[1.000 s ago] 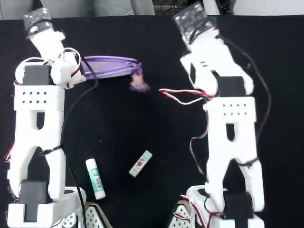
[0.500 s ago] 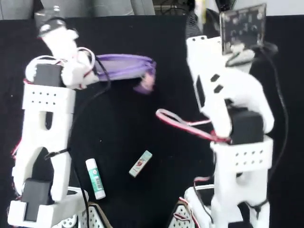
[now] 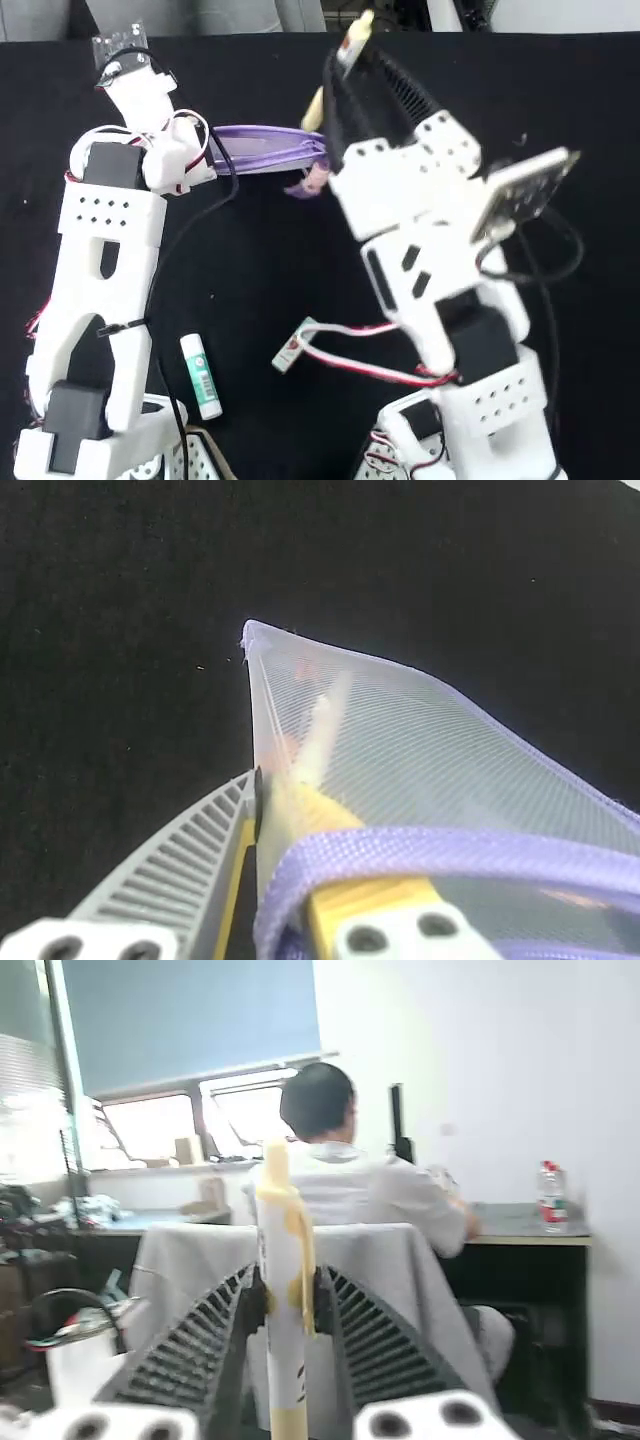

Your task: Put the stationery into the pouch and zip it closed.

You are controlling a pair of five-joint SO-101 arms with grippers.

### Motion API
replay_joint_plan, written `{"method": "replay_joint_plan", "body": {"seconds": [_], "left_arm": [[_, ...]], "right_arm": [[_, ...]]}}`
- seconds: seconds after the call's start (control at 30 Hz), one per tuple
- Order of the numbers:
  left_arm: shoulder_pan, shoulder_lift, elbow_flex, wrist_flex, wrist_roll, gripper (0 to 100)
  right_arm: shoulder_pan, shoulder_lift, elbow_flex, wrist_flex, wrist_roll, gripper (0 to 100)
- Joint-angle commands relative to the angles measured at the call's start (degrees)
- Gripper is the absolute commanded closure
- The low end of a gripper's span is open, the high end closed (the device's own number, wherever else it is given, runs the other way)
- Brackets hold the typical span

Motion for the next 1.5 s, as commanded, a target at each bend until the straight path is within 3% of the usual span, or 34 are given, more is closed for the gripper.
{"method": "replay_joint_plan", "body": {"seconds": [0.0, 0.23, 0.5, 0.8, 0.9, 1.07, 1.23, 1.47], "left_arm": [[0.2, -1.1, -0.1, -1.1, 0.5, 97], [0.1, -1.1, 0.0, -1.1, 0.5, 97], [0.1, -1.1, 0.0, -1.1, 0.6, 97], [0.1, -1.1, -0.1, -1.1, 0.8, 97], [0.1, -1.1, -0.1, -1.1, 0.8, 97], [0.0, -1.1, -0.1, -1.1, 0.7, 97], [-4.1, -1.1, -0.2, -1.5, 0.8, 97], [-10.1, -1.1, 0.0, -3.6, 0.4, 97]], "right_arm": [[-3.6, -4.7, 8.0, -9.7, -3.6, 98.8], [-3.6, -5.4, 19.6, -23.5, -5.5, 98.8], [-3.6, -5.3, 28.7, -28.4, -5.2, 98.7], [-4.7, -5.3, 40.2, -37.5, 8.2, 98.6], [-8.1, -5.3, 42.2, -36.0, 12.5, 92.6], [-12.4, -5.5, 41.8, -33.8, 13.6, 67.2], [-10.9, -5.8, 35.3, -24.5, 13.6, 70.7], [-7.7, -5.5, 18.2, 2.0, 13.6, 72.3]]}}
